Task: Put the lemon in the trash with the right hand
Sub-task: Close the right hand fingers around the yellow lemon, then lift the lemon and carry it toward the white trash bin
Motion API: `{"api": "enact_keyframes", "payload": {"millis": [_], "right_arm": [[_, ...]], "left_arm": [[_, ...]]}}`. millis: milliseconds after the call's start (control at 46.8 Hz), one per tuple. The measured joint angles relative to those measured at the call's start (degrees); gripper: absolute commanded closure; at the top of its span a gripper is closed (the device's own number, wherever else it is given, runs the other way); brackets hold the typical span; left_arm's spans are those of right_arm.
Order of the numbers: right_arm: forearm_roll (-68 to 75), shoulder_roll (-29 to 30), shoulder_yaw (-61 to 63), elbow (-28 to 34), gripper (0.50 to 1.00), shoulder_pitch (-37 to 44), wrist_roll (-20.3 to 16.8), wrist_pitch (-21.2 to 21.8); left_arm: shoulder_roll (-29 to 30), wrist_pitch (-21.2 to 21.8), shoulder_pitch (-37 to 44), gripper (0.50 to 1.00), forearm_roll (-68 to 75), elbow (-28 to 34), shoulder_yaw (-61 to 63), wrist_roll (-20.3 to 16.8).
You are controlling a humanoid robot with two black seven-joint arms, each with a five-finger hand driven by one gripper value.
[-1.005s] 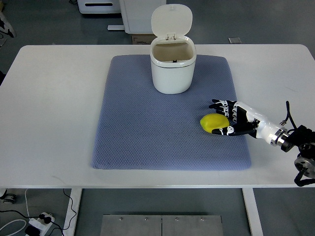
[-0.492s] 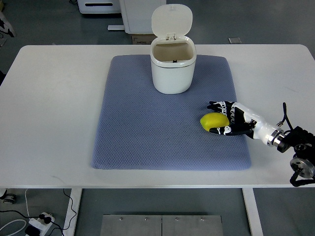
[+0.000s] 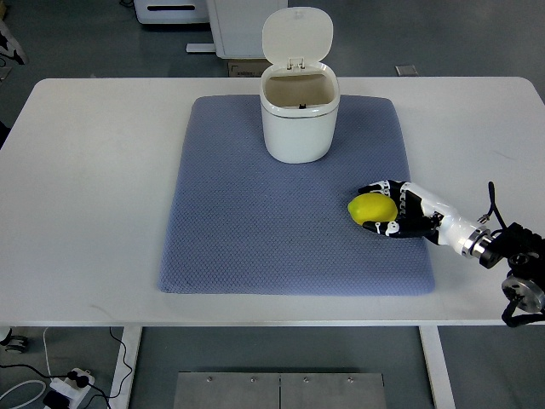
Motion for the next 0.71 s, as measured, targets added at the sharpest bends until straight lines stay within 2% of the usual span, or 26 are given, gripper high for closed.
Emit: {"api": "enact_keyframes", "payload": {"millis": [449,705], "right_arm": [[0.1,-0.4,0.8,0.0,1.0,0.9,0.2,0.0],[0.8,-3.0,1.0,0.1,1.0,6.3,0.1,0.0]], "left_arm": [[0.0,0.0,0.0,0.5,0.0,0.0,0.0,0.0],[0.0,0.0,0.0,0.5,0.0,0.0,0.0,0.0]]}}
